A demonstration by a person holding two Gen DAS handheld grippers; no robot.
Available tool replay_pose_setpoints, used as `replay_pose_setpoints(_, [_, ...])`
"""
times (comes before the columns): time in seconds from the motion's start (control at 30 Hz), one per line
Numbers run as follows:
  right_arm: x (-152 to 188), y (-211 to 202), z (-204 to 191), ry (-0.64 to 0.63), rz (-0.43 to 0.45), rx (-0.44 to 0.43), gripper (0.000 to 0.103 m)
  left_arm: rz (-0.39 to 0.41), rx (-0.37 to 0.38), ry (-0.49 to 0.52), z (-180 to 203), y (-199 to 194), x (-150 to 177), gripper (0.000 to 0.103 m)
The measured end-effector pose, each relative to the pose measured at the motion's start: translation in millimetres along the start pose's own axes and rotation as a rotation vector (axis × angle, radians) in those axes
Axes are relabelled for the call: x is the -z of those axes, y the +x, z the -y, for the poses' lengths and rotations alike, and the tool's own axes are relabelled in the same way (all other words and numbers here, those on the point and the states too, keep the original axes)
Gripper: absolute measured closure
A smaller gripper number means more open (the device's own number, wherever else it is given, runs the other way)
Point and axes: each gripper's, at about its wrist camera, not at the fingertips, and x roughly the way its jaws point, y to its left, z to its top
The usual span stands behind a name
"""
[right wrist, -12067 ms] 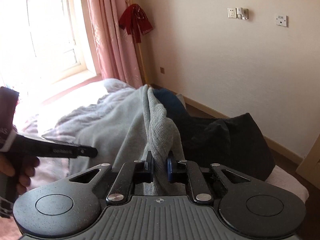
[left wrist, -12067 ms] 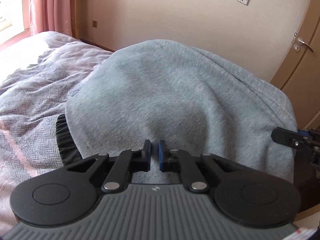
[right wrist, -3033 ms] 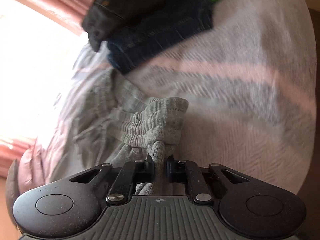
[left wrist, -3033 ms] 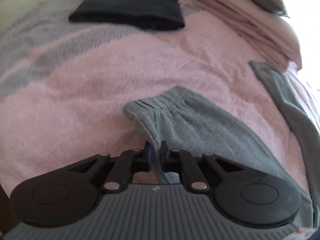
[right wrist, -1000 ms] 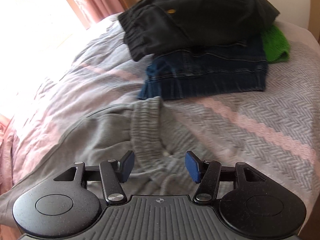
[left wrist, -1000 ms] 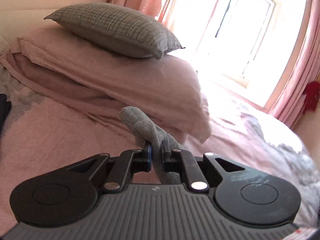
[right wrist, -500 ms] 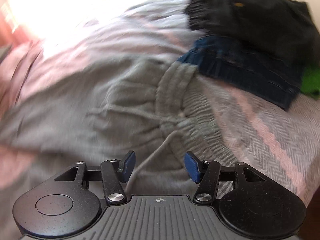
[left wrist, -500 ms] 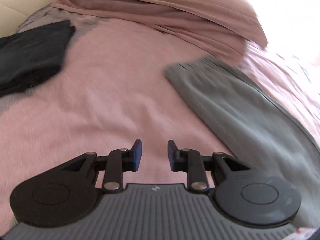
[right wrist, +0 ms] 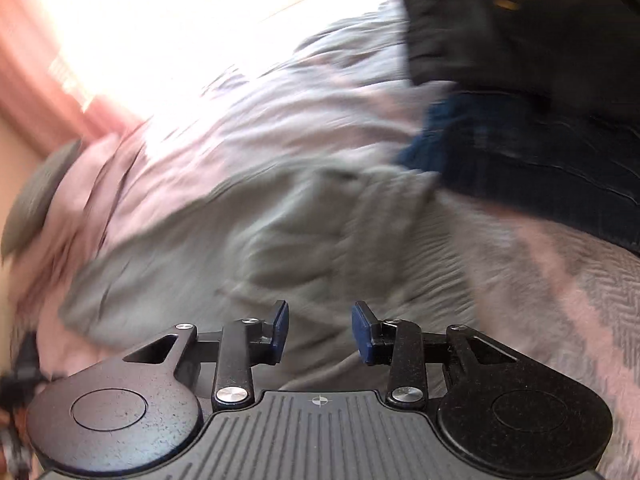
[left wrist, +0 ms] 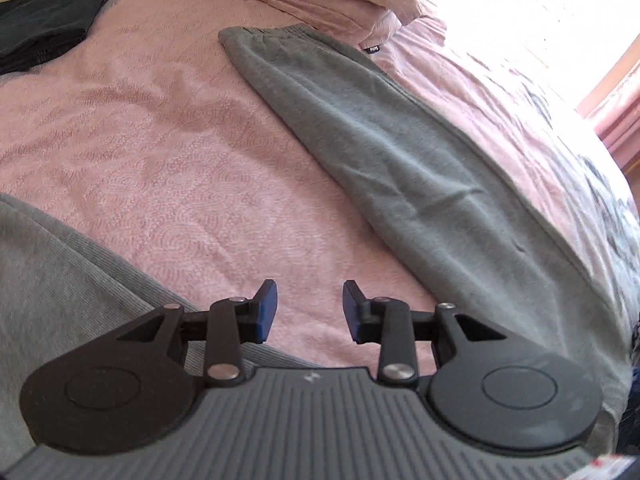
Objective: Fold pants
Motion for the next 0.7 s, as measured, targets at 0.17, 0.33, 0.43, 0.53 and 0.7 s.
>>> replay_pose_setpoints(0.17, [-34,46,56,0.172,-0.015,-0.112,0.070,0.008,-0.013,0.002,14,-11,7,0.069])
replay_pose_setpoints(0.33, [-41,75,86,0.305,-0.006,-0.218,0.070,-0.013,-0.045,-0.001,21,-16,22,0.069])
replay_pose_setpoints(0.43, [-47,69,88,0.256,0.052,-0.264,0.088,-0.015,-0.057,-0.015,24,-18,28,0.069])
replay_pose_setpoints(0.53, [-56,37,86,0.183,0.209,-0.175,0.103,0.000,-0.067,0.000,31,-21,28,0.069])
replay_pose_setpoints(0.7, [-74,55,107,0.231,0.063,-0.052,0.103,-0.006,-0.062,0.020,45,-17,31,0.069])
